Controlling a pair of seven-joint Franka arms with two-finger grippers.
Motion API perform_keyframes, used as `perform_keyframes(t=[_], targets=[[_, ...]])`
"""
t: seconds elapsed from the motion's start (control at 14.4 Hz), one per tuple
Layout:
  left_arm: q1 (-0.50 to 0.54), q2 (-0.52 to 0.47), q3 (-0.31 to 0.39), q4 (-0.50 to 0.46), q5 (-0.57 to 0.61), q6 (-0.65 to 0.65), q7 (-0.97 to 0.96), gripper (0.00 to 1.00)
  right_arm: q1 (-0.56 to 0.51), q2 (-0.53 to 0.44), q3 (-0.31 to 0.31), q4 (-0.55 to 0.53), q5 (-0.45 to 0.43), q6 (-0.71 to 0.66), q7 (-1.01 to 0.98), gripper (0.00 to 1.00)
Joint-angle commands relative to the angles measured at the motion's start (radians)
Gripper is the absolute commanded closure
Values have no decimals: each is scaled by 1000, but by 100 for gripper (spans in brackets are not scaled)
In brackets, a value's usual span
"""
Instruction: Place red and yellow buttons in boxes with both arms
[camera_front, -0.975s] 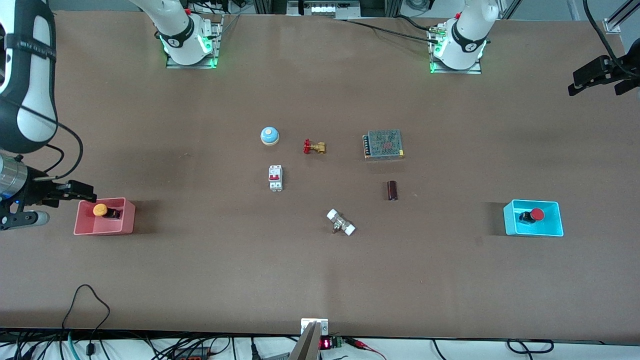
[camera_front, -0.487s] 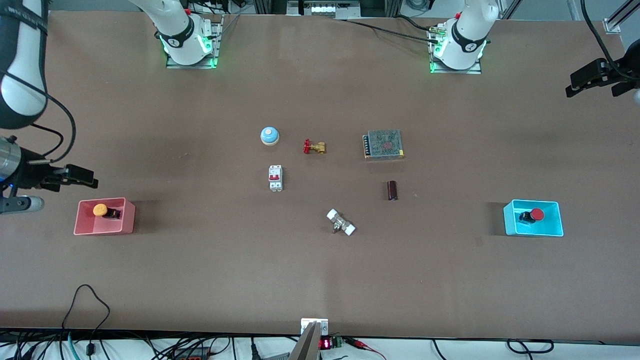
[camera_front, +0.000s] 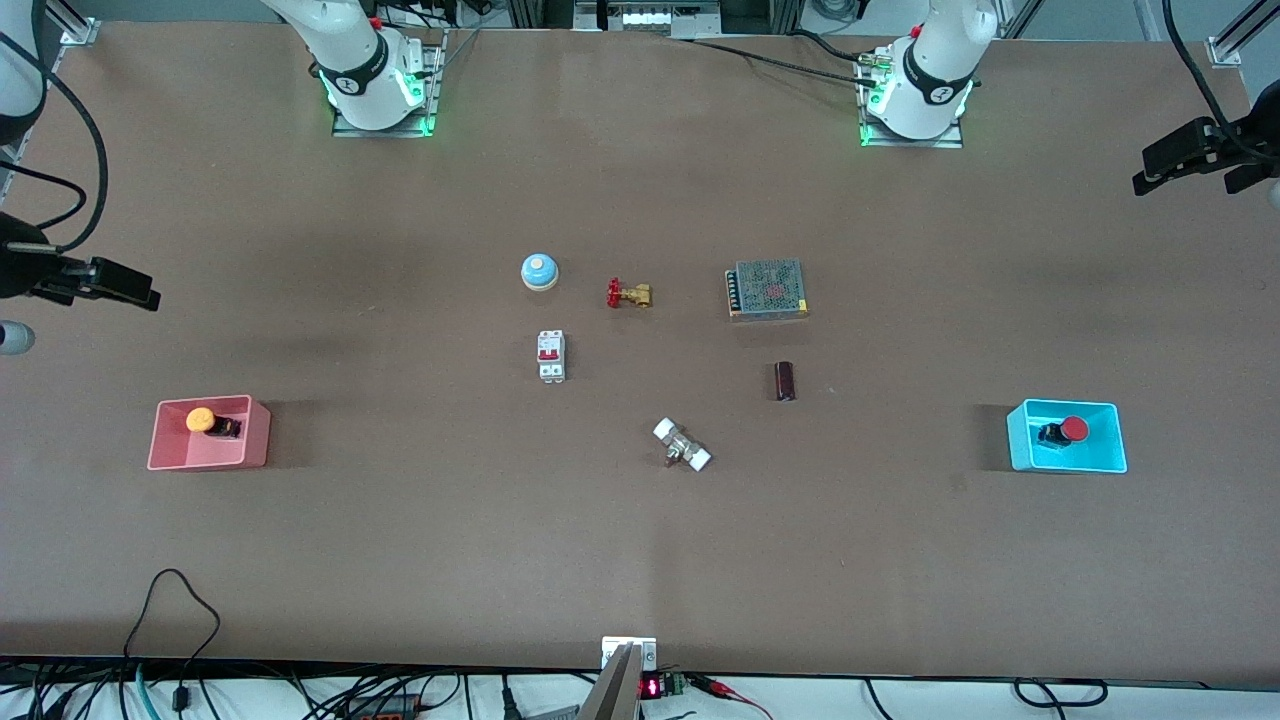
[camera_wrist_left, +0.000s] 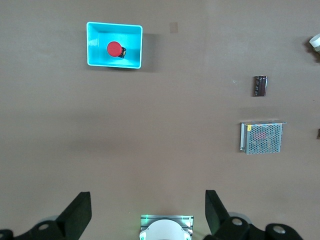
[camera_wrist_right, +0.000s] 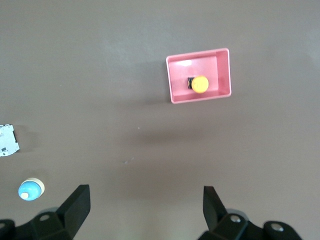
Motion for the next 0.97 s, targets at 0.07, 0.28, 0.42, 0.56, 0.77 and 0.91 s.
perform_keyframes(t=[0.07,0.28,0.42,0.56,0.77,0.91], targets=[[-25,-16,29,-17,-15,14,20,0,-9,-81,20,-119,-19,41,20,0],[-32,-16,38,-17,-15,14,20,0,-6,-129,18,-169,-19,45,-11,0],[-32,-16,38,-17,-15,14,20,0,-7,-138,18,-169,-19,38,-37,0],[-32,-14,38,-17,-13,14,17,0,-7,-143,18,-169,-19,35,-37,0],[-30,-13,37,-12,-10,20,14,0,-7,-145,18,-167,-19,35,-35,0],[-25,-13,35,-12,-7,32,14,0,-7,-151,18,-167,-19,35,-34,0]])
